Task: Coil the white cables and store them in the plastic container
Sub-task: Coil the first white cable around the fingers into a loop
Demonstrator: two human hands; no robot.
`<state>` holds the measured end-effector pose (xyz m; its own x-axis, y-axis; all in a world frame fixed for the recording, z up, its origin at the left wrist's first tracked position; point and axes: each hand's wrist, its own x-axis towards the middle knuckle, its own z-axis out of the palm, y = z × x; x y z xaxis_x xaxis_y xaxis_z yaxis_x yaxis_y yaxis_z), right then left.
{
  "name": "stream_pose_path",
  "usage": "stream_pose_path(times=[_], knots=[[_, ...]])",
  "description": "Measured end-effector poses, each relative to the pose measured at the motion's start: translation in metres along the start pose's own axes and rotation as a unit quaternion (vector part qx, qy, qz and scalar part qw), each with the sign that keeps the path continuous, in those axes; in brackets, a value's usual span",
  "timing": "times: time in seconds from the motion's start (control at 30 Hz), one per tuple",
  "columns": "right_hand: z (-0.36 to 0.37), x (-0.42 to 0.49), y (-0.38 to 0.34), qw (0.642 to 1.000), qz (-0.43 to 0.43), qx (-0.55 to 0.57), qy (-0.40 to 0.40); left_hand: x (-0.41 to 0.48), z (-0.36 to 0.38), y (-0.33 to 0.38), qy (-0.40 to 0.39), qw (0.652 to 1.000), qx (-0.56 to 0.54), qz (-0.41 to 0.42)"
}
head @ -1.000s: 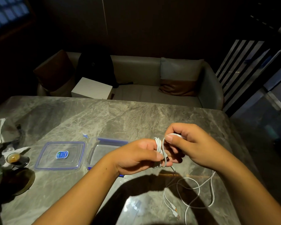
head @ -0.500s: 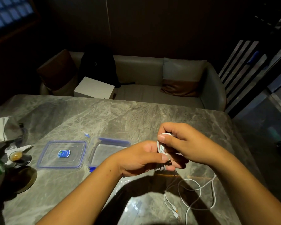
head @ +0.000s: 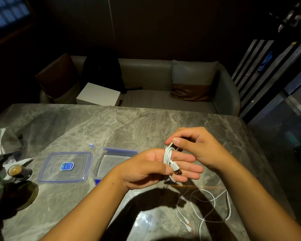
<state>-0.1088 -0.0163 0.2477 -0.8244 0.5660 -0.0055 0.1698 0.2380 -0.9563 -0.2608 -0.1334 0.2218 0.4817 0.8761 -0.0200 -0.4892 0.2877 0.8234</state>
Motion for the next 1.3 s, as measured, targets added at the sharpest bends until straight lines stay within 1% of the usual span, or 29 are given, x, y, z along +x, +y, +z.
stream_pose_path(times=[0.13, 0.23, 0.37, 0.47, 0.57, 0.7, 0.83, 0.97, 1.07, 1.17, 1.23, 1.3], knots=[[0.005, -0.004, 0.008, 0.993, 0.056, 0.102, -0.008, 0.002, 0.000, 0.001, -0.007, 1.000, 0.013, -0.004], [0.009, -0.010, 0.007, 0.976, 0.104, 0.192, -0.026, 0.003, 0.000, 0.003, -0.019, 1.000, 0.012, -0.003], [0.016, -0.016, 0.008, 0.958, 0.123, 0.259, -0.005, 0.004, 0.000, 0.001, -0.023, 0.999, -0.019, 0.013], [0.028, -0.018, 0.014, 0.951, 0.123, 0.285, 0.009, 0.004, 0.000, -0.003, -0.031, 0.998, -0.057, 0.028], [0.038, -0.019, 0.020, 0.956, 0.101, 0.271, 0.043, 0.004, -0.001, -0.006, -0.028, 0.995, -0.091, 0.044], [0.045, -0.020, 0.022, 0.940, 0.116, 0.314, 0.064, 0.005, -0.006, -0.008, -0.003, 0.995, -0.083, 0.054], [0.047, -0.022, 0.019, 0.926, 0.116, 0.355, 0.059, 0.005, -0.009, -0.012, 0.015, 0.993, -0.104, 0.050], [0.050, -0.024, 0.019, 0.933, 0.090, 0.342, 0.072, 0.003, -0.011, -0.015, 0.014, 0.993, -0.107, 0.045], [0.052, -0.023, 0.024, 0.953, 0.082, 0.274, 0.100, 0.004, -0.012, -0.020, 0.024, 0.992, -0.119, 0.044], [0.053, -0.020, 0.028, 0.959, 0.087, 0.238, 0.127, 0.006, -0.012, -0.025, 0.028, 0.986, -0.162, 0.029], [0.053, -0.019, 0.031, 0.959, 0.087, 0.242, 0.122, 0.007, -0.013, -0.027, 0.037, 0.983, -0.177, 0.020], [0.051, -0.019, 0.034, 0.966, 0.066, 0.227, 0.106, 0.008, -0.013, -0.028, 0.051, 0.983, -0.177, 0.020]])
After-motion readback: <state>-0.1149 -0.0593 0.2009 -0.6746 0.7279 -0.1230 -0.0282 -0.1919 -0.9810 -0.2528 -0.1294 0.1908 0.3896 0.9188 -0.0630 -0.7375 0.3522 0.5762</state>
